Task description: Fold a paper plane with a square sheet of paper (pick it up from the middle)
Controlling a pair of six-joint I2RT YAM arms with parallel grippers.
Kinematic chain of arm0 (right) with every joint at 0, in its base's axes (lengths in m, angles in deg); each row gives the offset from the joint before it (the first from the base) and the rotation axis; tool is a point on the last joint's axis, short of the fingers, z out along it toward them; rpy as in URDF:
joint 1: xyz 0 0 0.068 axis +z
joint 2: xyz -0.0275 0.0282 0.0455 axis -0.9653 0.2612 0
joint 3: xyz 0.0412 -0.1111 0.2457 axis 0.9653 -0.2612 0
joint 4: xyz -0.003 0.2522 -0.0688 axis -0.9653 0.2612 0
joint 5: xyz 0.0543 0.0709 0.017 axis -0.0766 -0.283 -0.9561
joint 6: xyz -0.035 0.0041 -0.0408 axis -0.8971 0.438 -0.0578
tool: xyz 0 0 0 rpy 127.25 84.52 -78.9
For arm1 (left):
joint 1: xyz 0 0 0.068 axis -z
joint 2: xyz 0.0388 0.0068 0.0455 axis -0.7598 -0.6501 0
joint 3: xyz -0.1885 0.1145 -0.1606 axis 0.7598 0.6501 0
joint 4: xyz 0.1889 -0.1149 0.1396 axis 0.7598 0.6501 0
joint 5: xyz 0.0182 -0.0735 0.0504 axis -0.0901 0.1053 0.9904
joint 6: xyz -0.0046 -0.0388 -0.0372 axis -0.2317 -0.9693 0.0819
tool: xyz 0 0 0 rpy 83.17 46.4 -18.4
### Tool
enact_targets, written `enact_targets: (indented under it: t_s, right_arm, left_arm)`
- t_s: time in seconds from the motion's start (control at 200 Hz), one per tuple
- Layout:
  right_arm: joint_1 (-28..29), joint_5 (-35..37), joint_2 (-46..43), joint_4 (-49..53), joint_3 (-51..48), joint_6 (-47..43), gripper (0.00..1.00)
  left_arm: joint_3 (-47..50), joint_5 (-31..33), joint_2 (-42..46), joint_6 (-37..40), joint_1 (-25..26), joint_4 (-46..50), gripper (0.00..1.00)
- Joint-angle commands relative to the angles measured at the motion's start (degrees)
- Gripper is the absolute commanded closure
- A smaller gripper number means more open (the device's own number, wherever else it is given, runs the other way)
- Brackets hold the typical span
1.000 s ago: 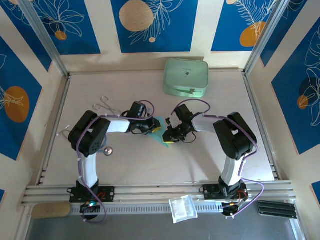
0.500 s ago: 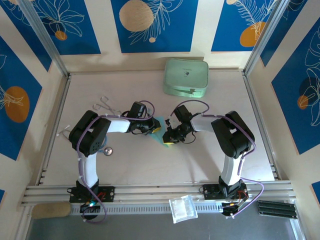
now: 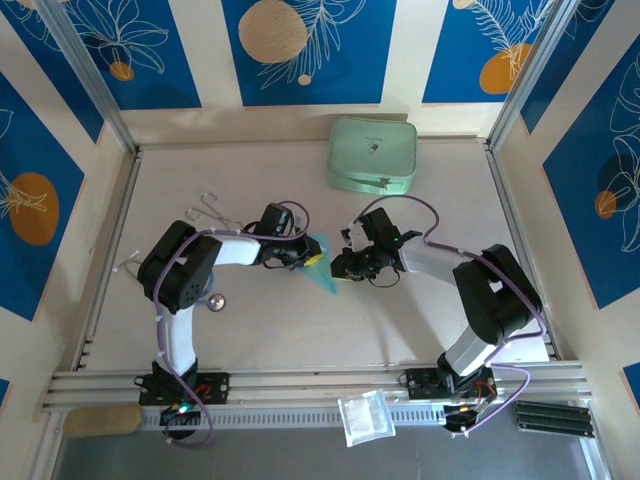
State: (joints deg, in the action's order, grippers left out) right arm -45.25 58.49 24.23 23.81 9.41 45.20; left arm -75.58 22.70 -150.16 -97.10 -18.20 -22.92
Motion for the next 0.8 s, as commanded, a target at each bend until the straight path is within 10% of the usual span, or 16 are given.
enact_targets:
  t_s: [0.0, 0.795]
  right_arm:
    - [-0.08, 0.98, -0.85, -2.48, -0.93, 4.43, 0.85]
    - [2.92, -3.68, 6.18, -2.10, -2.13, 4.80, 0.88]
  left_arm:
    - [-1.20, 1.06, -1.31, 0.35, -0.28, 2.09, 0.83]
    - [-0.93, 0.79, -1.50, 0.15, -0.27, 1.48, 0.83]
